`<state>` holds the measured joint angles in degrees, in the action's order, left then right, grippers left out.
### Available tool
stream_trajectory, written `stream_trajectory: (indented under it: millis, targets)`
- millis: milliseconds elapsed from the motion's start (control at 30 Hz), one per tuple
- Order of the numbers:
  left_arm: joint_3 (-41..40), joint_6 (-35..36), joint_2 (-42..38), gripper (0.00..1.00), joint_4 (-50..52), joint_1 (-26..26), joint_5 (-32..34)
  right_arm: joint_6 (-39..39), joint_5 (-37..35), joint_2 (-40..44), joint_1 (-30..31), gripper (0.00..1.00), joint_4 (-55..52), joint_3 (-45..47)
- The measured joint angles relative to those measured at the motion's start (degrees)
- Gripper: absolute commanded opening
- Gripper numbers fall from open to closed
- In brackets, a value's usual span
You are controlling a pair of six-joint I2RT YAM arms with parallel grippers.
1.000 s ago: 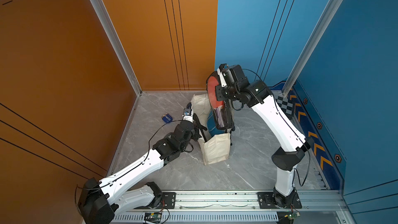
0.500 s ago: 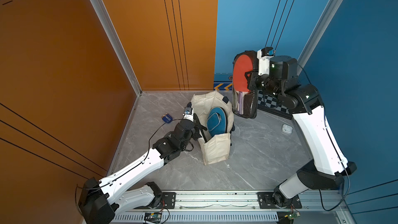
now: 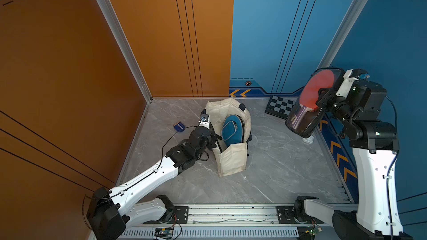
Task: Remove the ping pong set from the canvas bag
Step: Place the ping pong set at the center of the board.
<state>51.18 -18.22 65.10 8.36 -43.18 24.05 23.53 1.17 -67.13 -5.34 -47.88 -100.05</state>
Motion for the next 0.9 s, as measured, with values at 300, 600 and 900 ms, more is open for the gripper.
stream_trajectory:
  millis: [300, 600, 900]
  targets:
    - [0.28, -0.02, -0.28, 0.2, 0.26, 0.0, -0.76, 2.95, 11.21, -7.32, -5.44, 0.05, 2.84, 12.2]
    - [0.28, -0.02, -1.9, 0.2, 0.55, -0.02, -1.51, 1.4, 20.98, -16.48, -1.55, 0.05, 12.5, 17.07]
    - [0.26, -0.02, -3.17, 0.2, 1.03, -0.2, -1.55, -1.25, 29.22, -27.58, 1.73, 0.08, 21.64, 18.75]
